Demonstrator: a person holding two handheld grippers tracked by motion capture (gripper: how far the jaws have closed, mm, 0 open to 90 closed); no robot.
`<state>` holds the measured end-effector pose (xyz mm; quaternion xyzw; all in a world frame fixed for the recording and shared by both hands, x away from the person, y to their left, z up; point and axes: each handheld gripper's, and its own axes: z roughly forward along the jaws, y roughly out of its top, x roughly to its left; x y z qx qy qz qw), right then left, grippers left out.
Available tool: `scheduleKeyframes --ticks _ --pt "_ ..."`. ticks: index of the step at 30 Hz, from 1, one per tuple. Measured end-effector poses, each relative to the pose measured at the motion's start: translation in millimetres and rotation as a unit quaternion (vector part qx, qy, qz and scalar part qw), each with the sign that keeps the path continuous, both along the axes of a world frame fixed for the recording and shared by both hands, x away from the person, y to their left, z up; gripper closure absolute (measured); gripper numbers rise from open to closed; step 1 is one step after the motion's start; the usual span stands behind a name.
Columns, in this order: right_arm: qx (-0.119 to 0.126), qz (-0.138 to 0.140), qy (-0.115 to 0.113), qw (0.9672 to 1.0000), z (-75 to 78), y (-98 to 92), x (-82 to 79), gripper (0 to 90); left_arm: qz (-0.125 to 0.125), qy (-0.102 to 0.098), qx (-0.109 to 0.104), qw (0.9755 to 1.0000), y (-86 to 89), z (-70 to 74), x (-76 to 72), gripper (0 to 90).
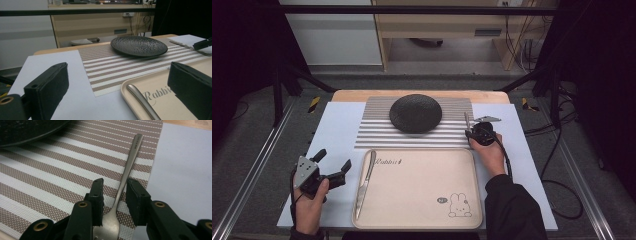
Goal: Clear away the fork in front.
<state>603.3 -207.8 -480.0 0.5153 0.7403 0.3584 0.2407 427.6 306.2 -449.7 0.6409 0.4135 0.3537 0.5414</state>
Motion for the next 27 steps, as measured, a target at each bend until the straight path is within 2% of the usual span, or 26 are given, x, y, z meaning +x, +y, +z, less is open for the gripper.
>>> scheduleKeyframes --ticks 5,10,20,27 --pt "0.0 -0.004 0.007 1.0 -1.9 0.6 1.8 70.8 0.001 0.0 0.001 1.0 0.4 -0.1 -0.5 3.6" --pt "-0.015 -0.002 0.014 0.9998 -1.8 3.2 4.5 82.7 -0.001 0.0 0.004 1.0 -0.7 0.1 -0.6 3.7" --pt "-0.004 0.003 0.03 0.9995 0.3 -0.5 -0.7 85.4 -0.004 0.0 0.006 1.0 -1.5 0.4 -1.2 3.7" --pt "0.005 -0.005 0.025 0.9997 -1.1 1.1 3.1 80.8 -0.004 0.0 0.007 1.0 -1.5 0.5 -1.2 3.8"
